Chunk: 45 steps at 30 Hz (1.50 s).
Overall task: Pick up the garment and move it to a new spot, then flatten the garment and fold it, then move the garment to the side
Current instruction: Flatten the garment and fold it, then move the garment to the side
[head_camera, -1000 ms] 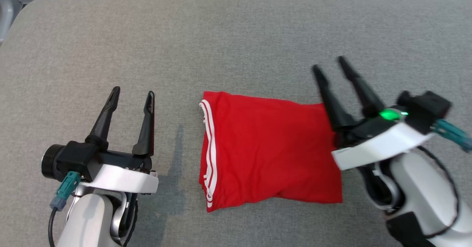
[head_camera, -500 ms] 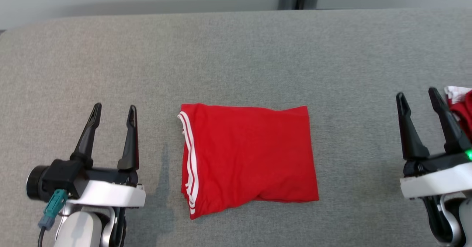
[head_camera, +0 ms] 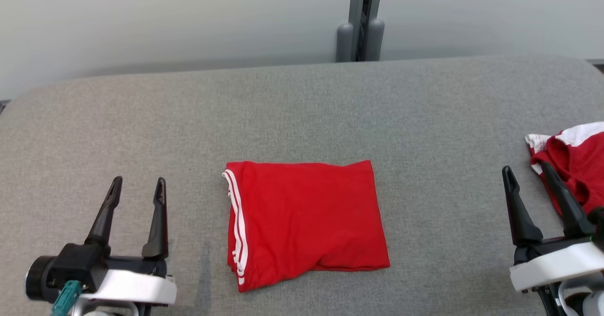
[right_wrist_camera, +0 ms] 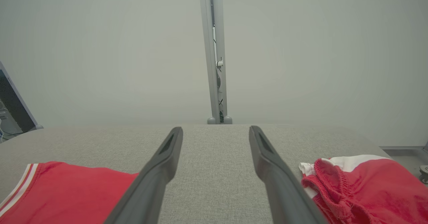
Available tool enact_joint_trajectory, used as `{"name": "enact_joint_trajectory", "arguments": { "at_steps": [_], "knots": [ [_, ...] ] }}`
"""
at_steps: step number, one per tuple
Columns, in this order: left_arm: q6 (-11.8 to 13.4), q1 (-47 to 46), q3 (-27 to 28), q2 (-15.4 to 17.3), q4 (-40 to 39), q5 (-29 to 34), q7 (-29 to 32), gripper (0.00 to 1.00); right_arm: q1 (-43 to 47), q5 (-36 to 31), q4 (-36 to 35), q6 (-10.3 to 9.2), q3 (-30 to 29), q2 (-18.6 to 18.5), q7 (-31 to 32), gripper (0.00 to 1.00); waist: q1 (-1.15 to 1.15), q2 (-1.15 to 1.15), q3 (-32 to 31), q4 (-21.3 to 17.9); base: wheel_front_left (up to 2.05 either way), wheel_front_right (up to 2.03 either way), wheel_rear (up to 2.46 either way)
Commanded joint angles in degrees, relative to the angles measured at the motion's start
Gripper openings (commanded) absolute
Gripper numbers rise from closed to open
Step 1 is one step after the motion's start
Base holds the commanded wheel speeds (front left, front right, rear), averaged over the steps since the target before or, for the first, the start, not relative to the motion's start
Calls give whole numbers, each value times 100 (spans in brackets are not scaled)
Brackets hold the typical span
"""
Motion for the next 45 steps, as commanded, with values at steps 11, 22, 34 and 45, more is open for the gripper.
{"name": "enact_joint_trajectory", "arguments": {
  "at_steps": [11,22,34,45],
  "knots": [
    [-22,601,112,310,-103,-52,63,100,522,-67,131,1,-177,47,231,100,0,0,-676,43,0,0,0],
    [82,942,46,382,-288,-21,232,100,886,-125,27,1,-263,124,393,100,0,0,-887,59,0,0,0],
    [161,1019,28,422,-429,-72,379,100,930,-190,-148,1,-279,139,478,100,0,0,-889,91,0,0,0],
    [245,1061,21,431,-503,-126,462,100,939,-248,-303,1,-327,158,507,100,0,0,-858,72,0,0,0]
  ]
}}
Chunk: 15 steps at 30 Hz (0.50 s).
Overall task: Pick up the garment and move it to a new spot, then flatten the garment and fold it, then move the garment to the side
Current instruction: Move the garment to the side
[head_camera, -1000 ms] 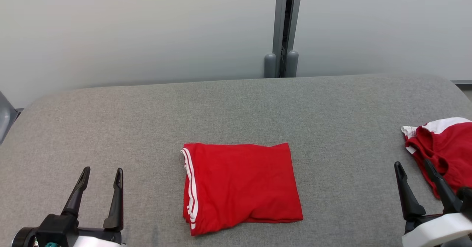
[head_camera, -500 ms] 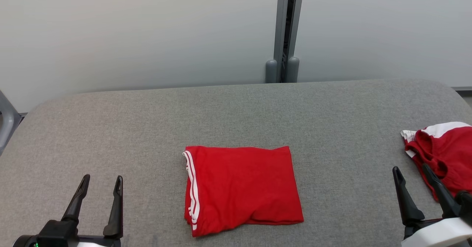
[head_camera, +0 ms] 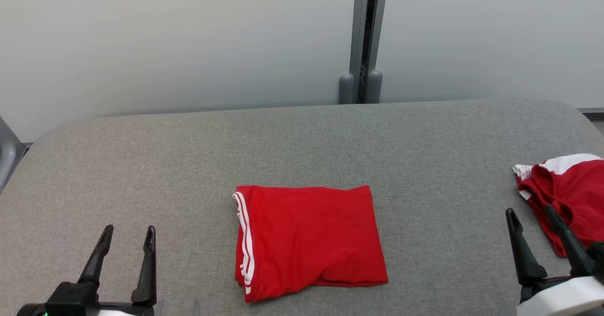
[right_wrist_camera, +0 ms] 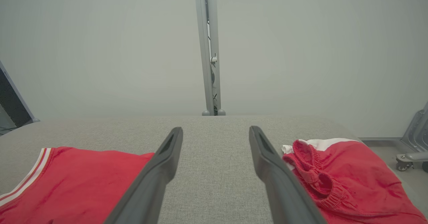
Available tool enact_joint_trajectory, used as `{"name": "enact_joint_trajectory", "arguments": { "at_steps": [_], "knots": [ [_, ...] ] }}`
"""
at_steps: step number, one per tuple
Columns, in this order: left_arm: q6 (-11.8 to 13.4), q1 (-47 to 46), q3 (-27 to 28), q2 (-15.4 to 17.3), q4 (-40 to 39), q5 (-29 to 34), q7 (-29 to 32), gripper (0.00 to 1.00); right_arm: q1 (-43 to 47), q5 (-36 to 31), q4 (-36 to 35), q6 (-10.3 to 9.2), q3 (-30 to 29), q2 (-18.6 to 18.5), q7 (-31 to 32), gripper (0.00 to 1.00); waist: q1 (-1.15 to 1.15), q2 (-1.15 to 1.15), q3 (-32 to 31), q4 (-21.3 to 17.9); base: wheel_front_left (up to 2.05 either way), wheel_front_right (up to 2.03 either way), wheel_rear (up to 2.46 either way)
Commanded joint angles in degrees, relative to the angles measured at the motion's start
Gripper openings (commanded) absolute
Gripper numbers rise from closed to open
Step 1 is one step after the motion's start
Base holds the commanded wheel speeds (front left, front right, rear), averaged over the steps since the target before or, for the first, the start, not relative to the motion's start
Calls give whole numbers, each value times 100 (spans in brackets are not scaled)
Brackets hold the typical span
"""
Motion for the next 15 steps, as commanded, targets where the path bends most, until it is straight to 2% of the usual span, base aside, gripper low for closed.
{"name": "enact_joint_trajectory", "arguments": {
  "at_steps": [1,15],
  "knots": [
    [20,29,1,42,-31,-20,10,100,60,-43,-38,1,-22,-6,7,100,0,0,5,-4,0,0,0],
    [112,31,-42,55,-79,-40,43,100,91,-56,-130,1,-52,7,52,100,0,0,22,11,0,0,0]
  ]
}}
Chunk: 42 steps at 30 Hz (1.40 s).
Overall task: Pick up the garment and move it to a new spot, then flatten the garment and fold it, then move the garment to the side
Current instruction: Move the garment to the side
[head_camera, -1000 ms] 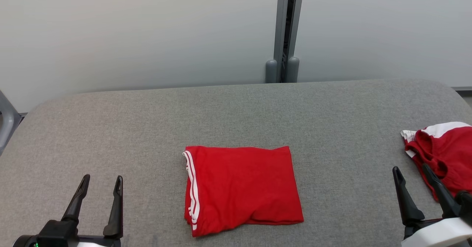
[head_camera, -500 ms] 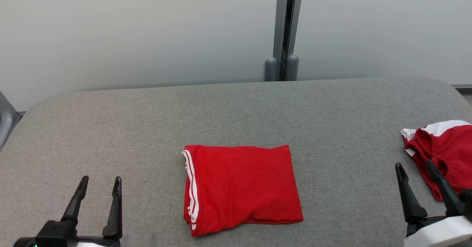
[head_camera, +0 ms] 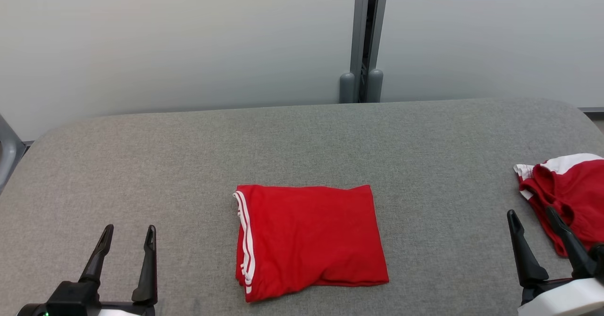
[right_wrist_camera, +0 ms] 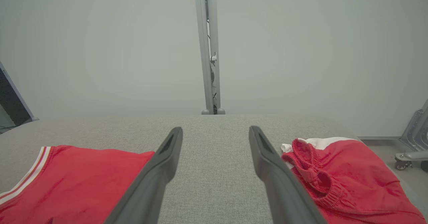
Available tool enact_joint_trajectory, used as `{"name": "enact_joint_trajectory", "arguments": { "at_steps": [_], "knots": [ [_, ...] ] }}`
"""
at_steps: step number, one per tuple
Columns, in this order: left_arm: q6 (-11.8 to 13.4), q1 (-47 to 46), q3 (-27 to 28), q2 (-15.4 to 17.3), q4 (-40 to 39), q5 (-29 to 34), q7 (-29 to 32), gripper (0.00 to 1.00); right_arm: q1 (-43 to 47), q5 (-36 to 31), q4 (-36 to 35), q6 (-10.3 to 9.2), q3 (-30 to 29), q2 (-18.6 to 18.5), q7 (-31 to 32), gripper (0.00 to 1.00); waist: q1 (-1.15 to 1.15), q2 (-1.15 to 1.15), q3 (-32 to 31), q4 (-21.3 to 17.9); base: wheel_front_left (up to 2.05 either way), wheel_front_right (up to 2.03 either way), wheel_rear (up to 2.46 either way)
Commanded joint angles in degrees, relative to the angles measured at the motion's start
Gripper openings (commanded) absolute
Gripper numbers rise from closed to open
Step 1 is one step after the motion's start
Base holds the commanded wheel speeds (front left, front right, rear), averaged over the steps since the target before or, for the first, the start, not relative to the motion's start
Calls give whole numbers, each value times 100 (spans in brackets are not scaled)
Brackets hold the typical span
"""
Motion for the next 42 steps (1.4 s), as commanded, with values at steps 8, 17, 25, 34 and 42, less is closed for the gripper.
{"name": "enact_joint_trajectory", "arguments": {
  "at_steps": [8,17,25,34,42],
  "knots": [
    [54,-99,-24,51,-37,-39,-16,100,43,-21,-47,3,-63,-54,56,100,0,0,34,187,0,0,0],
    [-20,-361,-120,-4,-17,-80,-132,100,-179,125,116,2,271,-281,350,100,0,0,357,771,0,0,0],
    [-141,-842,-285,-185,195,-136,-365,100,-770,390,632,3,1055,-661,613,100,0,0,1034,1412,0,0,0],
    [-276,-1325,-382,-400,550,-126,-526,100,-1390,748,1505,2,1737,-968,837,100,0,0,1556,1750,0,0,0],
    [-358,-1569,-307,-514,668,-50,-554,100,-1633,1095,1797,2,2140,-1091,866,0,0,0,1720,1703,0,0,0]
  ]
}}
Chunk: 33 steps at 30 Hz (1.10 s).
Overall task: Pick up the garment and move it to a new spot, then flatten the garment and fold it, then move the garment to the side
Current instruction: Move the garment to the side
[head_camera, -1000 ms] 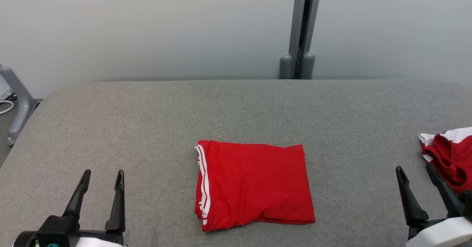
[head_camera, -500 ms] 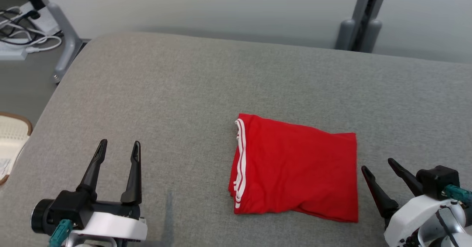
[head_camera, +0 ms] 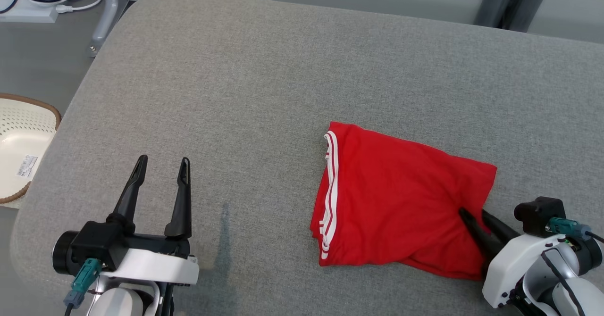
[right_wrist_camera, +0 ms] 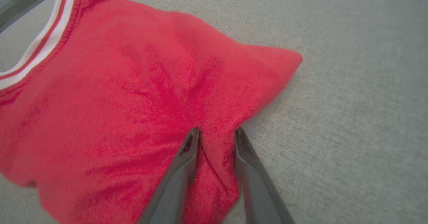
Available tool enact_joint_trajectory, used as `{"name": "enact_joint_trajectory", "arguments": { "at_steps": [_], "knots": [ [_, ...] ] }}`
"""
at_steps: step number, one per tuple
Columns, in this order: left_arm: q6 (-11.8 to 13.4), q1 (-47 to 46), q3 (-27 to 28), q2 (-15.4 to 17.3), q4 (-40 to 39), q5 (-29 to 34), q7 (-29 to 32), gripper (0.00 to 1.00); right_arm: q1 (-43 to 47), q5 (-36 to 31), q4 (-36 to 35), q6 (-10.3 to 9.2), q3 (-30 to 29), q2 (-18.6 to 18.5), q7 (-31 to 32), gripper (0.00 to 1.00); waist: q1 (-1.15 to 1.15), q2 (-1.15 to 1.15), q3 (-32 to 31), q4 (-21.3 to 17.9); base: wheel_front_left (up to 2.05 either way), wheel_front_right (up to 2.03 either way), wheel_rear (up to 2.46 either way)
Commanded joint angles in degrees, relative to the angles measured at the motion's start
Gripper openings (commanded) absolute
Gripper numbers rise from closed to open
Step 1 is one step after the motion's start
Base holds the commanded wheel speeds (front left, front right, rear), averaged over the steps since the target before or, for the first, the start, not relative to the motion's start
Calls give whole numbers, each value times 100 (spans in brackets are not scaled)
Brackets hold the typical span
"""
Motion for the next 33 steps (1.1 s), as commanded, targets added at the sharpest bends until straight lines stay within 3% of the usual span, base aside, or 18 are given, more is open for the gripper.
{"name": "enact_joint_trajectory", "arguments": {
  "at_steps": [1,14,33],
  "knots": [
    [-35,-119,52,1,-14,33,-25,100,-1,31,83,-1,50,-40,-20,0,0,0,12,-40,0,0,0],
    [-146,11,258,-44,-139,238,-27,100,31,-83,-293,-1,102,-130,-39,0,0,0,-131,-521,0,0,0],
    [-199,-269,270,292,-539,430,168,100,172,-547,-951,0,-337,-364,-73,0,0,0,332,-2838,0,0,0]
  ]
}}
